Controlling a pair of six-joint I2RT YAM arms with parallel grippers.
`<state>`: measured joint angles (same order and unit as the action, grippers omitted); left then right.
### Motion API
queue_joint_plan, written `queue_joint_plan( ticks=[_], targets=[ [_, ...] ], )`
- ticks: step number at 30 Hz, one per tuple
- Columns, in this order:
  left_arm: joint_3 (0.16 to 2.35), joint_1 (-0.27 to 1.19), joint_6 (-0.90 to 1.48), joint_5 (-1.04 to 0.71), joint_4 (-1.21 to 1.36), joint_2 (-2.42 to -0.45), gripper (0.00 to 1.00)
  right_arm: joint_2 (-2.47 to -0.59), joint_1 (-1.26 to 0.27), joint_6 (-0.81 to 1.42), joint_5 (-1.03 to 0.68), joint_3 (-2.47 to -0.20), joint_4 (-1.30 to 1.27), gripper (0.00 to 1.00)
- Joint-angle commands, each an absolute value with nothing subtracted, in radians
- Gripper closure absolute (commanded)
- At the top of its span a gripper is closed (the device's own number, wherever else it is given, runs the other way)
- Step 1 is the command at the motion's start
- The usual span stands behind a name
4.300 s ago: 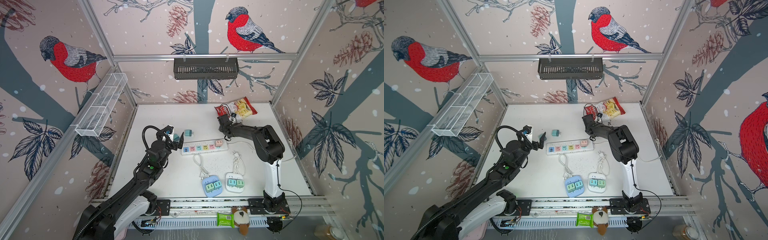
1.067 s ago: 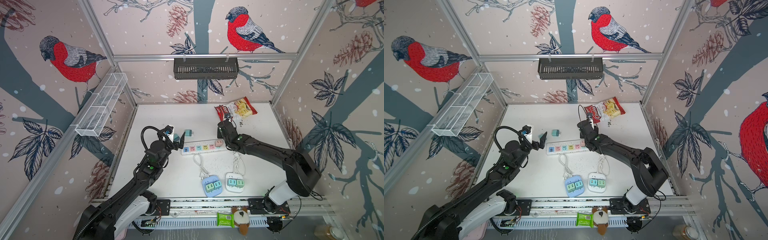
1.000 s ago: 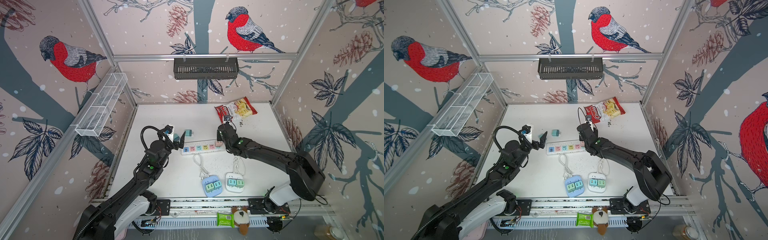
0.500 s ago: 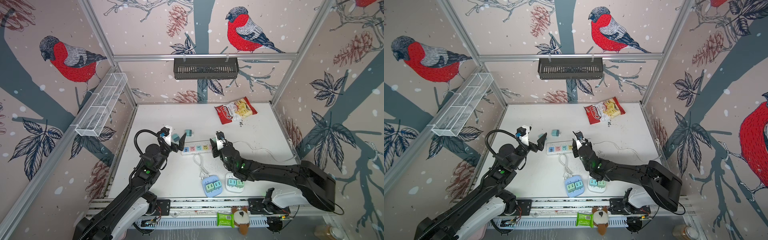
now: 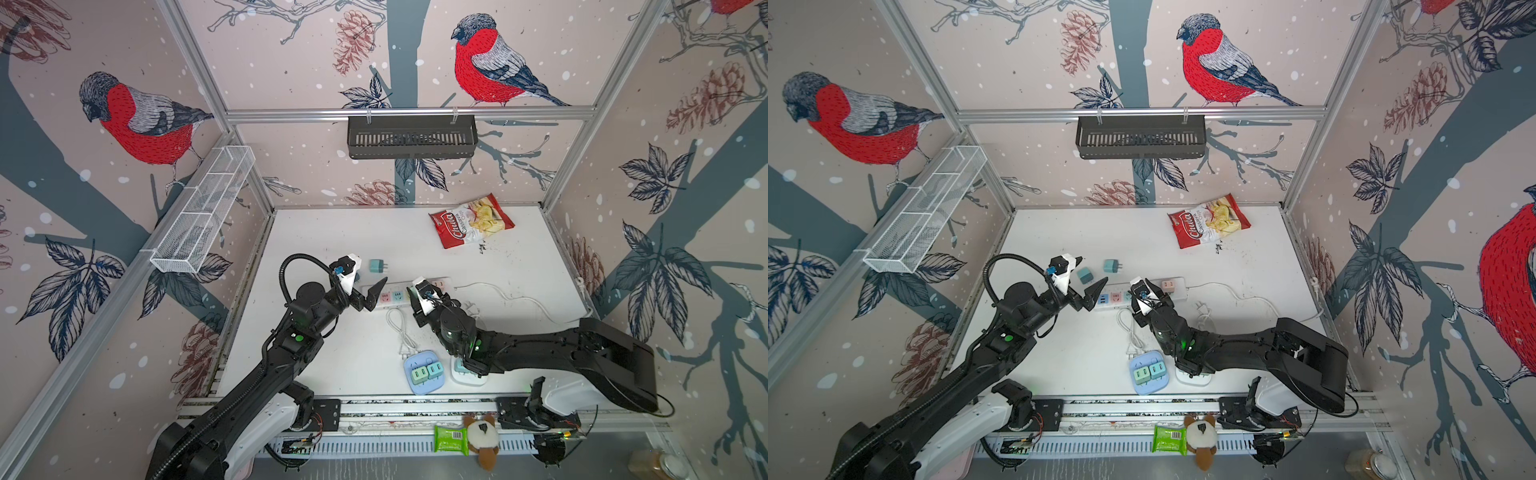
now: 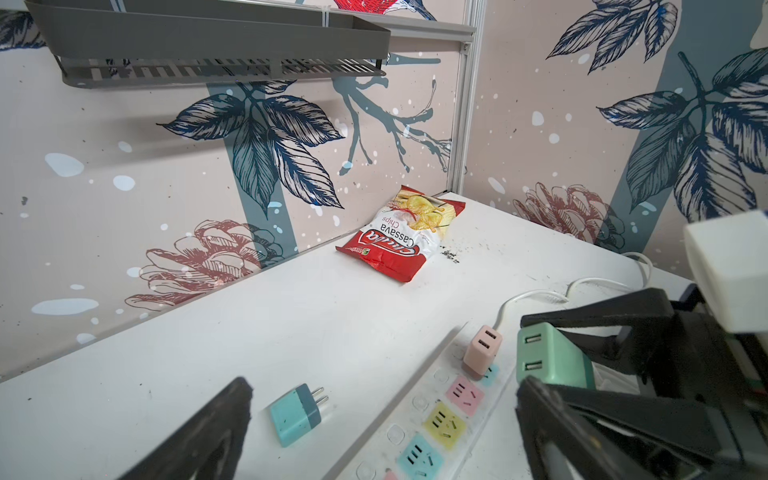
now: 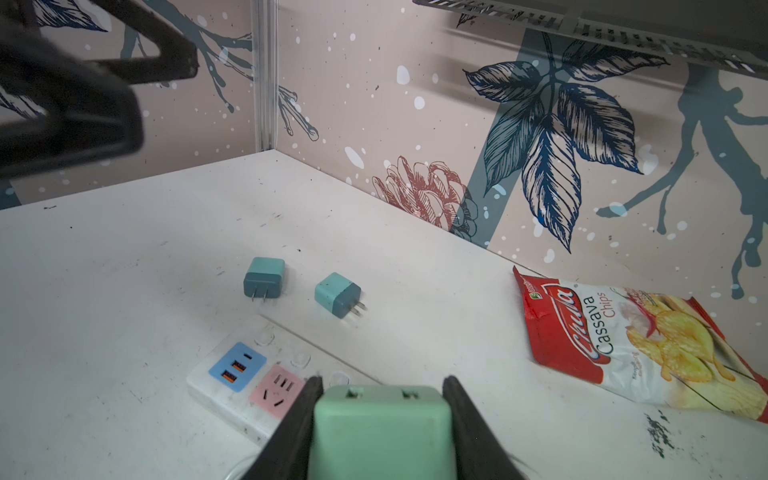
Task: Insert the plug
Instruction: 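Bring the left gripper to the mint-green charger and close it on the charger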
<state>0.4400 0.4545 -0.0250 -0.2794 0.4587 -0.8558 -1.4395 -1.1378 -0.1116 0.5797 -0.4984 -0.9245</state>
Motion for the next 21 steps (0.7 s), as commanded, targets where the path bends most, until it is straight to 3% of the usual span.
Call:
queue_joint_plan(
  ticks=[1, 21],
  targets=[
    [0.464, 0.453, -0.006, -0.352, 0.463, -0.871, 0.03, -1.403, -1.127, -0.187, 0.515, -0.455, -1.124, 1.00],
    [0.528, 0.454, -0.016, -0.620, 0.417, -0.954, 0.07, -1.312, -1.128, -0.449, 0.328, -0.351, -1.210, 1.00]
  ],
)
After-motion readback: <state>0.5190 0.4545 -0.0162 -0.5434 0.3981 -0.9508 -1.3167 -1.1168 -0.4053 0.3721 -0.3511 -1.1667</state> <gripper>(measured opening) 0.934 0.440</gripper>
